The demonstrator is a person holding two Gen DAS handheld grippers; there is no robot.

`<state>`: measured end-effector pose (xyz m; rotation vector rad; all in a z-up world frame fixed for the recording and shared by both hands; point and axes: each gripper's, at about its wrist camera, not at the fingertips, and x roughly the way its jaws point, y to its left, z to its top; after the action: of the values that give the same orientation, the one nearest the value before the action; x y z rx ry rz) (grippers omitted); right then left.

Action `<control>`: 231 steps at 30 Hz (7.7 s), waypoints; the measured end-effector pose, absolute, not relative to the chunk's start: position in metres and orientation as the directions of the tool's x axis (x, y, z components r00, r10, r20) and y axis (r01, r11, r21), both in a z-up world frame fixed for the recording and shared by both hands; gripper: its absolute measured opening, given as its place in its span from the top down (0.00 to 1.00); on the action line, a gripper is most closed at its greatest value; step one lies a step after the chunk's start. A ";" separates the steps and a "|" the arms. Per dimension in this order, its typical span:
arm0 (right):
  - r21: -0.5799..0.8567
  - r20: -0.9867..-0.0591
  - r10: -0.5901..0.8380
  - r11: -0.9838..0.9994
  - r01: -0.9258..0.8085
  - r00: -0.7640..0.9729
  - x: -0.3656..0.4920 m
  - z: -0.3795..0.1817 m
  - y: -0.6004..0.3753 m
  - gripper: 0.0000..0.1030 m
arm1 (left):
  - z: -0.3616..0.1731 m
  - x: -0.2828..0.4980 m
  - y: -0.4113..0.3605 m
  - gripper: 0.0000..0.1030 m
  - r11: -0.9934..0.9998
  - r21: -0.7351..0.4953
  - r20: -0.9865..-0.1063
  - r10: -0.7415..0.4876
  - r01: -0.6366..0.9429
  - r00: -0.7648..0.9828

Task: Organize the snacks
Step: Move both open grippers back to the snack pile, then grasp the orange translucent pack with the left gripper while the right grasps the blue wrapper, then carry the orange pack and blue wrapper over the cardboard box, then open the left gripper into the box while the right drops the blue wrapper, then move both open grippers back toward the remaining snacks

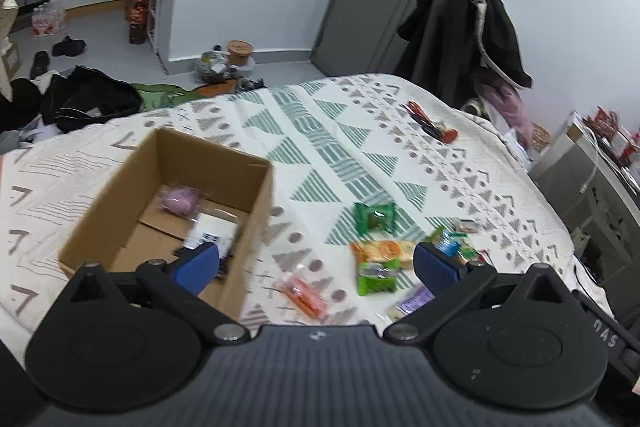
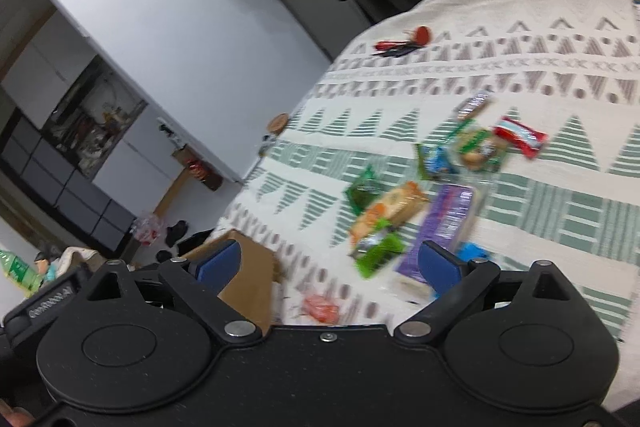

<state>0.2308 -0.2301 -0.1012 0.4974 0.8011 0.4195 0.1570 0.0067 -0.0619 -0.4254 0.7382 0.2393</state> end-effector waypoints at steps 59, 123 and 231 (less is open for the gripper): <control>0.400 -0.837 0.300 0.906 0.138 0.458 0.290 -0.209 -0.237 0.56 | -0.215 0.247 -0.010 0.66 0.873 -0.216 -0.842 0.061 -0.438 0.536; 0.401 -0.591 0.480 0.872 -0.280 0.648 0.172 -0.054 -0.041 0.71 | -0.076 0.101 0.154 0.69 0.857 -0.408 -0.639 -0.022 -0.314 0.769; 0.529 -0.566 0.376 0.848 -0.027 0.734 0.203 -0.081 -0.237 0.01 | -0.070 0.141 0.004 0.03 0.937 -0.286 -0.685 -0.055 -0.199 0.726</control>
<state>0.2033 -0.2371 -0.0813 0.5207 0.7190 0.2326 0.1413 0.0037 -0.0703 -0.3557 0.7579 0.0816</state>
